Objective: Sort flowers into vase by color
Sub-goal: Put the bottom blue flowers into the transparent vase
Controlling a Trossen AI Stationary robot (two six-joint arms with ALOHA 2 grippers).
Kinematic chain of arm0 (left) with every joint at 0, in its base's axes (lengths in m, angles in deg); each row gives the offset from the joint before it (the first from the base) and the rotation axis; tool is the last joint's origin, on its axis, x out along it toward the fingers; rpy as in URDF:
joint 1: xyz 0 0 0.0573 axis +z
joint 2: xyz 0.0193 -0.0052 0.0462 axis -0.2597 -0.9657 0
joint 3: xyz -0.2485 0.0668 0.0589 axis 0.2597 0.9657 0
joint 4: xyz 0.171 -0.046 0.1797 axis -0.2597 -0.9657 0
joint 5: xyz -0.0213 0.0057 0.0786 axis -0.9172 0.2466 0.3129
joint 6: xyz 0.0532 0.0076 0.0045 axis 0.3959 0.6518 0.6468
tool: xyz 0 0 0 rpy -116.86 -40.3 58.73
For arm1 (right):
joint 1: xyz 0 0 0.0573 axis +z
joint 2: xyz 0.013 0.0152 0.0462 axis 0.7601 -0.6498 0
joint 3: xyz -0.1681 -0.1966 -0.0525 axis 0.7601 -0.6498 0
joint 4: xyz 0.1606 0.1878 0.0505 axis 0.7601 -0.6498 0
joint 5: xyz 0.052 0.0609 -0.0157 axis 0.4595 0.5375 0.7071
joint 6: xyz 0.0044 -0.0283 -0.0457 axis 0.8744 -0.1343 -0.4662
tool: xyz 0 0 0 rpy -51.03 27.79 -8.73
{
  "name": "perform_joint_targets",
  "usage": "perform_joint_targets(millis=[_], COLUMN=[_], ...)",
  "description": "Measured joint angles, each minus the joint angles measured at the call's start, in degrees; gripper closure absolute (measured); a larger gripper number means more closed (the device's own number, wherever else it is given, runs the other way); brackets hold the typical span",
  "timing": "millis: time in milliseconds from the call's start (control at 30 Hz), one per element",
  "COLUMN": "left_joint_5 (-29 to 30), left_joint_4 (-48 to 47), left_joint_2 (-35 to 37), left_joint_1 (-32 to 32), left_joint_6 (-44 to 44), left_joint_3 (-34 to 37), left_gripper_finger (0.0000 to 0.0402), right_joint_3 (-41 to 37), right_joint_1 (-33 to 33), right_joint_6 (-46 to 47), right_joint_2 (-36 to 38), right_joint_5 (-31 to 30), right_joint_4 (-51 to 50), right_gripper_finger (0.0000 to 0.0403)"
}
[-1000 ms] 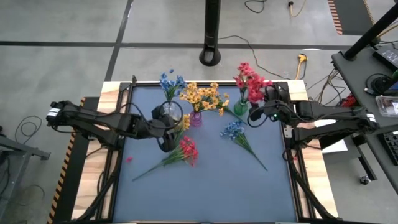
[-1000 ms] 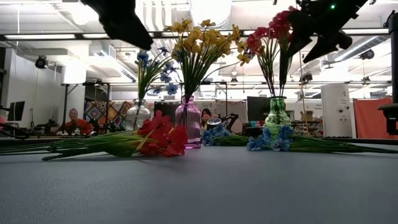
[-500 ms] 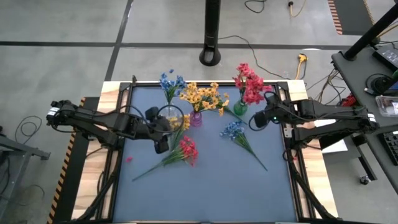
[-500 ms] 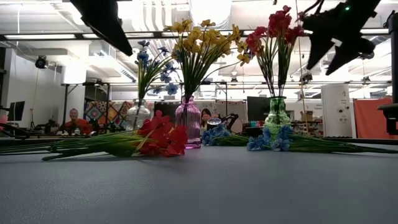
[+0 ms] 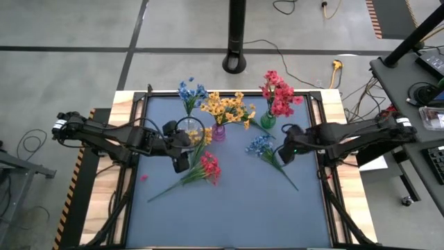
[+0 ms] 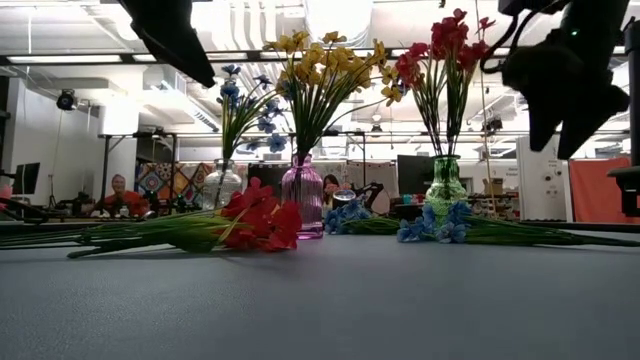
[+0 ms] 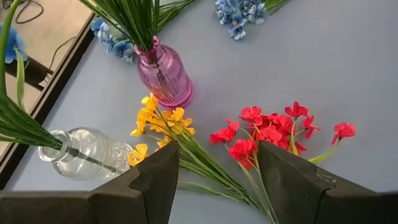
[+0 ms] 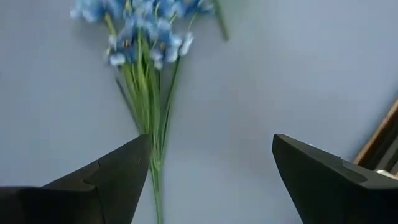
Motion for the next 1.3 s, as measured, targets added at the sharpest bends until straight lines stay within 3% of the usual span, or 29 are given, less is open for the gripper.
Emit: perform_joint_targets(millis=[300, 767, 1100, 1200, 1300], left_joint_5=[0.4, 0.6, 0.7, 0.7, 0.7], left_joint_4=[2.9, 3.8, 4.3, 4.6, 5.4], left_joint_2=[-0.5, -3.6, -4.8, -4.8, -4.8], left_joint_1=[-0.7, -0.7, -0.6, -0.6, -0.6], left_joint_6=[0.5, 2.8, 3.1, 3.1, 3.1], left_joint_3=[0.0, 0.1, 0.0, 0.0, 0.0], left_gripper_finger=[0.0201, 0.0201, 0.0201, 0.0201, 0.0201], right_joint_3=[-0.1, -0.2, -0.2, -0.2, -0.2], right_joint_1=[4.1, 4.0, 4.0, 4.0, 4.1], right_joint_6=[-4.2, -7.3, -8.3, -8.1, -8.0], right_joint_2=[-11.5, -26.6, -29.7, -29.7, -29.9], right_joint_5=[5.0, 5.4, 5.5, 5.7, 5.9], right_joint_4=[13.8, 16.5, 18.1, 18.5, 18.9], right_gripper_finger=[0.0076, 0.0078, 0.0080, 0.0102, 0.0156])
